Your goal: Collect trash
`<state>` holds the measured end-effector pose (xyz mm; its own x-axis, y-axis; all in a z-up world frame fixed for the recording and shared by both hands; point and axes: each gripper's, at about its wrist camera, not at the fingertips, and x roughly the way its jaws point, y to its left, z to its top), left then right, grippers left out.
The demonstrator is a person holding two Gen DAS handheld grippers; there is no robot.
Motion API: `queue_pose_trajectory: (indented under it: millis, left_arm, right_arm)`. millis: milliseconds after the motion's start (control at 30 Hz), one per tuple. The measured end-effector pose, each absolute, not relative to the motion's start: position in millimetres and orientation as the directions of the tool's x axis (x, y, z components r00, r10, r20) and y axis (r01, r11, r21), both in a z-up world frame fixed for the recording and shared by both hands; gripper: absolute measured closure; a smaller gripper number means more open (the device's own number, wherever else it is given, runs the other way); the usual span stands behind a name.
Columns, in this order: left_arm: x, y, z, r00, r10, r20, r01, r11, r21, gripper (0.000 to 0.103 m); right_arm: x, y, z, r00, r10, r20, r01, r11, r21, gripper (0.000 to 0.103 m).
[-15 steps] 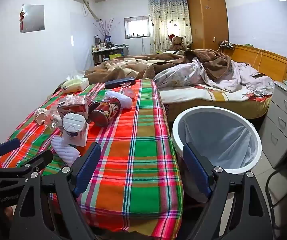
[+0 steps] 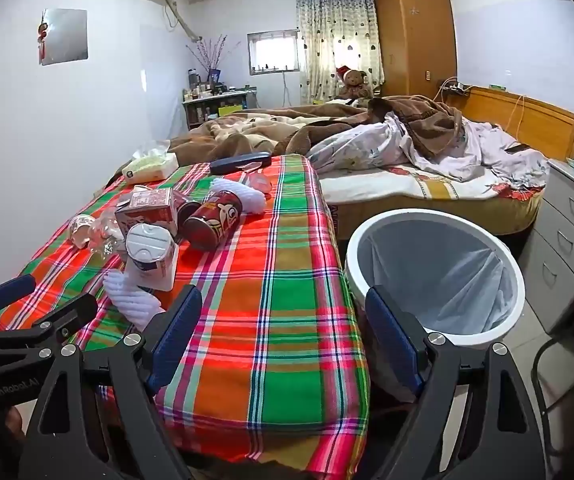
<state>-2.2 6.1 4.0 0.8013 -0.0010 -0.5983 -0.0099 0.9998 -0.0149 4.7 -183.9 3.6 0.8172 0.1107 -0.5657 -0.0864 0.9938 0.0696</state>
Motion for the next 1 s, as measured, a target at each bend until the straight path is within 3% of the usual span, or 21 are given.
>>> queue_pose_trajectory:
  millis: [1000]
  left_arm:
    - [-6.6,8.1,6.1,0.805,0.001,-0.594,-0.015,1.000,-0.018,0.000]
  right_arm:
    - [1.2,-181.8,6.6,0.822,0.103,-0.560,-0.086,0.995,0.057,0.018]
